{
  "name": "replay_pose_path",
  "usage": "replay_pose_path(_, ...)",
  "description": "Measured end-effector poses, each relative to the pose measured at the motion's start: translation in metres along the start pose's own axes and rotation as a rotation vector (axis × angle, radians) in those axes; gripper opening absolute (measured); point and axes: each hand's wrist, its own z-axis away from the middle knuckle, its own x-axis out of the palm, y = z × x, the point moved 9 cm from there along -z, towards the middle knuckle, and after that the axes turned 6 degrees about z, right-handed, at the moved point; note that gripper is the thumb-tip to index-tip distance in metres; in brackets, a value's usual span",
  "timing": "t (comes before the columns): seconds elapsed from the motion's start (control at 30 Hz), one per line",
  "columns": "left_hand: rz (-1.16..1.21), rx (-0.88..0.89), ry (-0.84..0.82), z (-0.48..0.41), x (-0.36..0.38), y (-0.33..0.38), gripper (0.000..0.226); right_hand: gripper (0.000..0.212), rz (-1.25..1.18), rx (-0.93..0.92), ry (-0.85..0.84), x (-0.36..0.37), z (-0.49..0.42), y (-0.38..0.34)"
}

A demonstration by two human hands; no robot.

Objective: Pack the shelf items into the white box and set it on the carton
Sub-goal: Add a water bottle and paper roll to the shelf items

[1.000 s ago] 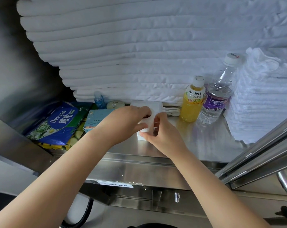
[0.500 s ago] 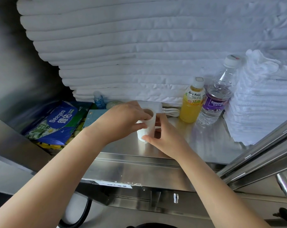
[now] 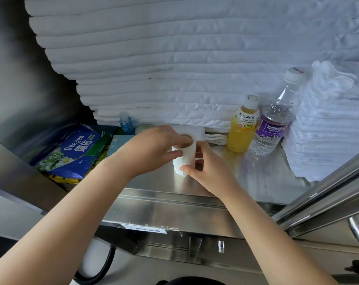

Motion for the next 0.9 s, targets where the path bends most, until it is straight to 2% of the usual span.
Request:
replay_pose_path(0.23,-0.093,0.021,0.050,0.004,-0.002,0.005,0.041,0.050,0.004,0.018,0.009,0.000,0.001,-0.001)
replay_pose_path(0.37,-0.134,0.057,0.131,0.000,-0.001,0.008,0.023,0.053,0.037,0.020,0.015,0.002,0.001,0.001)
replay_pose_path(0.47,-0.096,0.020,0.122,-0.001,-0.001,0.003,0.028,0.056,0.150,-0.003,0.014,0.006,0.002,0.002)
replay_pose_path(0.73,-0.084,-0.040,-0.002,-0.001,-0.002,-0.008,0.034,0.059,0.156,-0.030,0.021,0.007,0.002,0.001)
replay_pose_path(0.8,-0.075,-0.056,0.029,0.002,-0.006,-0.010,0.034,0.062,0.115,-0.018,0.005,0.006,0.003,0.003)
replay_pose_path(0.9,0.065,-0.120,0.133,0.009,-0.015,-0.021,0.035,0.062,0.034,-0.022,-0.006,-0.001,0.004,0.006)
